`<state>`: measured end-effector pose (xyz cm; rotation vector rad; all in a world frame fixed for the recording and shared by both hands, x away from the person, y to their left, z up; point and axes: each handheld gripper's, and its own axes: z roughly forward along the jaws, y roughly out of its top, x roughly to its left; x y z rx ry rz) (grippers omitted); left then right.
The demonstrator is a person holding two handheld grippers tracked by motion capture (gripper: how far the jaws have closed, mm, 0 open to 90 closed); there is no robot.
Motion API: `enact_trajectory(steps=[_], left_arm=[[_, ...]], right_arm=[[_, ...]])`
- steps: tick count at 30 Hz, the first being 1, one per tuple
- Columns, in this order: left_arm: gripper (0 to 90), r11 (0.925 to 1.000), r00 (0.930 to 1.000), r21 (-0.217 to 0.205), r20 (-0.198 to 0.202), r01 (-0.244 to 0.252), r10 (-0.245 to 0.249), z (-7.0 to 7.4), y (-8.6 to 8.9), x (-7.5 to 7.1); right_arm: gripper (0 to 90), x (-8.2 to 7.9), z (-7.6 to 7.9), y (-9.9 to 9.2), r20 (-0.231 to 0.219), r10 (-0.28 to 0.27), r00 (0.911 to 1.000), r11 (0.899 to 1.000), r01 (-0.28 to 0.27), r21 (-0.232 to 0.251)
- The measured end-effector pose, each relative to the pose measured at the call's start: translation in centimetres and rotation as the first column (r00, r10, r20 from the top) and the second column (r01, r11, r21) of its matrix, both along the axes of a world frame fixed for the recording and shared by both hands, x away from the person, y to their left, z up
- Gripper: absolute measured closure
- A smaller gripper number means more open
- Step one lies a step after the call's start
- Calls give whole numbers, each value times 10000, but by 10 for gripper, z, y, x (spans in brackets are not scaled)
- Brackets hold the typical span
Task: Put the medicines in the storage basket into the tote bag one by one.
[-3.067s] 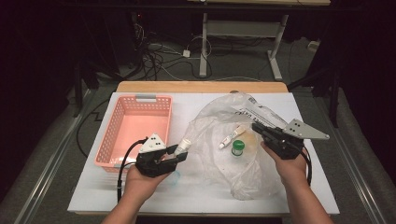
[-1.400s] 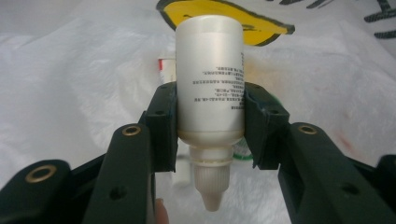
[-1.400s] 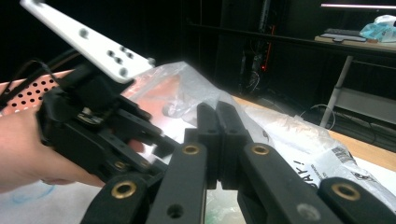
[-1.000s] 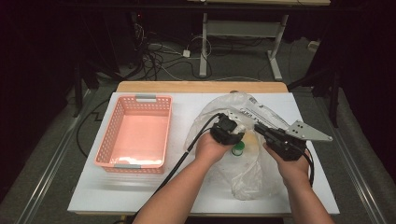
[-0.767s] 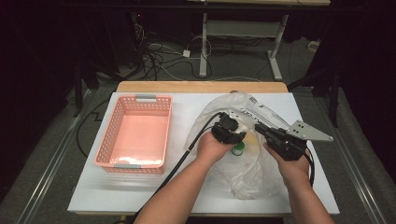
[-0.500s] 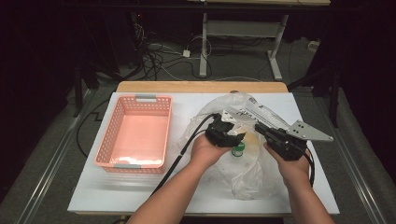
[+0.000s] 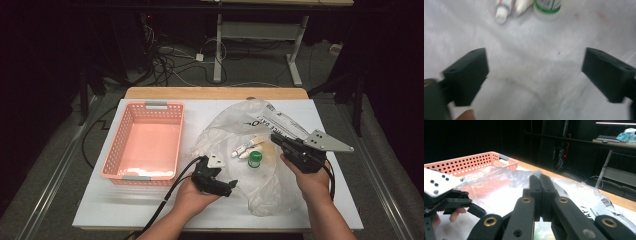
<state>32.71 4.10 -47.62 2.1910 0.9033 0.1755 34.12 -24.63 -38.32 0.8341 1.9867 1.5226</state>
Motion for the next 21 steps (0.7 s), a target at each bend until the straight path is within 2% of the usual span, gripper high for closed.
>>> enact_trajectory(steps=[2, 4, 6, 7, 8, 9, 11, 13, 15, 19, 21], left_arm=[[0, 9997, 9995, 214, -277, -117, 123, -5, 1, 0], [0, 9988, 9994, 453, -290, -188, 201, -7, -1, 1], [0, 9988, 9976, 446, -650, -207, 236, -12, -5, 5], [0, 9979, 9968, 619, -763, -178, 225, -16, -9, 6], [0, 9940, 9990, 1089, -432, -59, 107, -17, -14, 4], [0, 9919, 9996, 1267, -281, 93, -58, -17, -17, 2], [33, 9929, 9994, 1184, -335, 152, -113, -16, -17, 2], [120, 9946, 9997, 1015, -162, 209, -194, -16, -15, -2], [245, 9960, 9995, 839, -2, 324, -325, -15, -14, -6], [490, 9985, 9998, 542, 136, 122, -130, -16, -11, -7], [624, 9986, 9995, 497, 247, 187, -199, -16, -11, -8]], right_arm=[[900, 0, 0, 0, -10, 6, 10000, 10000, -6, 1], [900, 1, -1, 0, -41, 11, 10000, 10000, -12, -28], [900, 1, -2, 1, -90, 5, 10000, 10000, -5, -12], [900, 1, -3, 1, -92, 16, 10000, 10000, -16, -22], [900, 1, -3, 1, -103, 34, 9999, 10000, -35, -39], [900, 1, -3, 1, -88, 49, 9999, 10000, -50, -50], [900, 1, -3, 1, -109, 42, 9999, 10000, -43, -64], [900, 1, -4, 2, -123, 26, 9999, 10000, -26, -78], [900, 1, -5, 2, -149, 62, 9999, 9999, -64, -122], [900, 0, -5, 5, -172, 51, 9998, 9998, -54, -180], [900, -1, -4, 6, -144, 77, 9999, 9998, -80, -177]])
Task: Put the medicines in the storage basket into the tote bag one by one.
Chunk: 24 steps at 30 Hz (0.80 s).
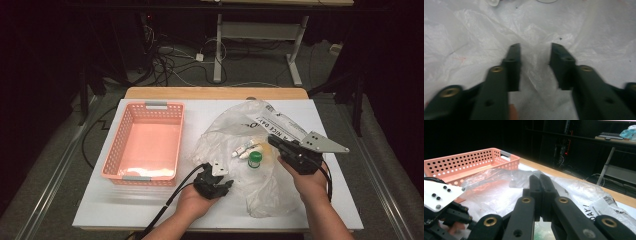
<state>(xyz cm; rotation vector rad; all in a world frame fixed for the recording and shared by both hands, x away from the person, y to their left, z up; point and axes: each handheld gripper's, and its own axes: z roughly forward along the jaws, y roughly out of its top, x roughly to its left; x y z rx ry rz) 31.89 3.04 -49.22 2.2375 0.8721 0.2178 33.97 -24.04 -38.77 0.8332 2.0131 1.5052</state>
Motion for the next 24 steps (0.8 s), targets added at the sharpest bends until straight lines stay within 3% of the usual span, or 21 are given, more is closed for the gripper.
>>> enact_trajectory(steps=[6, 13, 17, 24], left_arm=[[881, 9998, 9999, -110, 5, 163, -163, -1, 0, 0], [885, 9979, 9995, -646, -303, -41, 21, -1, 6, 2], [885, 9902, 9993, -1351, -103, -365, 354, 0, 14, 0], [885, 9762, 9978, -2089, 193, -586, 640, 2, 22, -3]], right_arm=[[900, 0, -1, -1, -35, -69, 10000, 10000, 69, -30], [900, -2, 0, -5, 22, -129, 9999, 9999, 129, 34], [900, -3, 1, -9, 90, -242, 9997, 9997, 241, 93], [900, -5, 4, -13, 214, -303, 9993, 9994, 299, 182]])
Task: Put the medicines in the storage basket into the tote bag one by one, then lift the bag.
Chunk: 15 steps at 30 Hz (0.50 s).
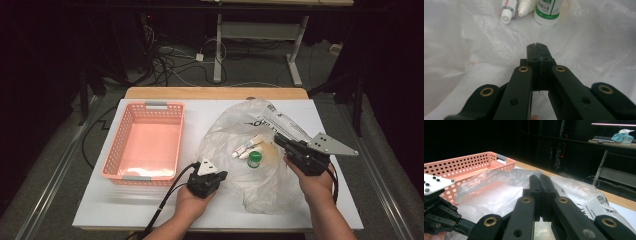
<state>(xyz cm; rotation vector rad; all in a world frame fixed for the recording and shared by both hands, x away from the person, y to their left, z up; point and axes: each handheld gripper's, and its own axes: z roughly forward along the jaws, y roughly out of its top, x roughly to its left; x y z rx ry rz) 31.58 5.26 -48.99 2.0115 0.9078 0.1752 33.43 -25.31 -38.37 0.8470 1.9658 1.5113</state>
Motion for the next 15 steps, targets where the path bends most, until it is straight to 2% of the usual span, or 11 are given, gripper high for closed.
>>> enact_trajectory(steps=[5, 7, 11, 15], left_arm=[[885, 9971, 9982, -686, 486, -325, 358, 10, 7, -1], [885, 9958, 9952, -784, 819, -474, 538, 18, 9, -2], [885, 9883, 9855, -1313, 1398, -773, 957, 35, 17, 0], [885, 9810, 9736, -1742, 1948, -850, 1189, 54, 21, 4]], right_arm=[[900, -2, 2, -1, 118, 1, 9999, 10000, -2, 67], [900, -2, 3, -1, 179, -3, 9998, 9999, 1, 118], [900, -1, 3, -2, 204, -54, 9998, 9997, 49, 227], [900, 1, 4, 1, 230, -139, 9996, 9991, 129, 395]])
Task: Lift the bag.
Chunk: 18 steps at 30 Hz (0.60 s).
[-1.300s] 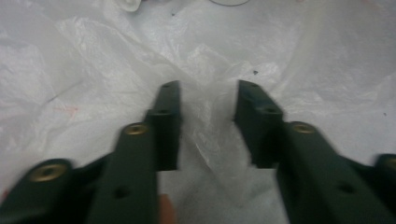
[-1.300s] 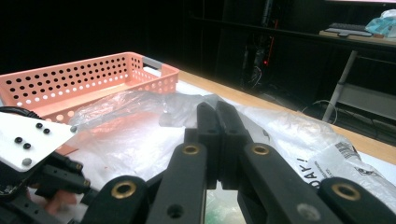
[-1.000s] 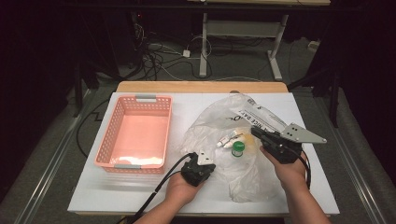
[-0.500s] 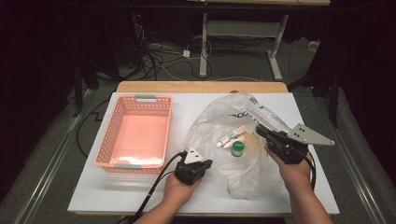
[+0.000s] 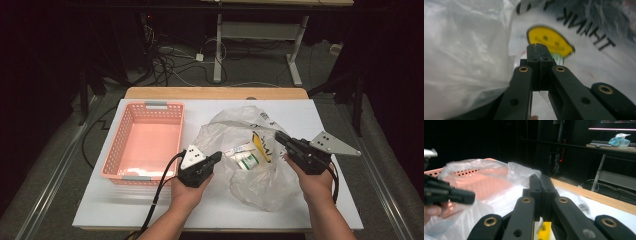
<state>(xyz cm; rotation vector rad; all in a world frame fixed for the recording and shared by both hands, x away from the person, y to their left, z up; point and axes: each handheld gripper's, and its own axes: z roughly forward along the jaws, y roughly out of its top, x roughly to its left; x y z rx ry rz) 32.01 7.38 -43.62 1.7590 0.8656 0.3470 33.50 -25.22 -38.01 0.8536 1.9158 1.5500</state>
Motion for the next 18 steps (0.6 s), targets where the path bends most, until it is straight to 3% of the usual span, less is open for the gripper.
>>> enact_trajectory(steps=[2, 9, 14, 18], left_arm=[[885, 10000, 9990, 14, 444, 21, -22, 9, 1, 3], [884, 9998, 9901, -202, 1401, -57, 85, 29, 0, 15], [885, 9988, 9800, -462, 1978, -133, 222, 51, 1, 21], [885, 9988, 9675, -464, 2512, -173, 284, 73, -1, 26]], right_arm=[[900, 2, 1, 1, 30, -38, 10000, 10000, 38, 54], [900, 4, 9, 10, 352, -296, 9989, 9995, 291, 137], [900, 8, 17, 15, 595, -492, 9970, 9985, 477, 269], [900, 14, 27, 19, 770, -540, 9956, 9981, 516, 326]])
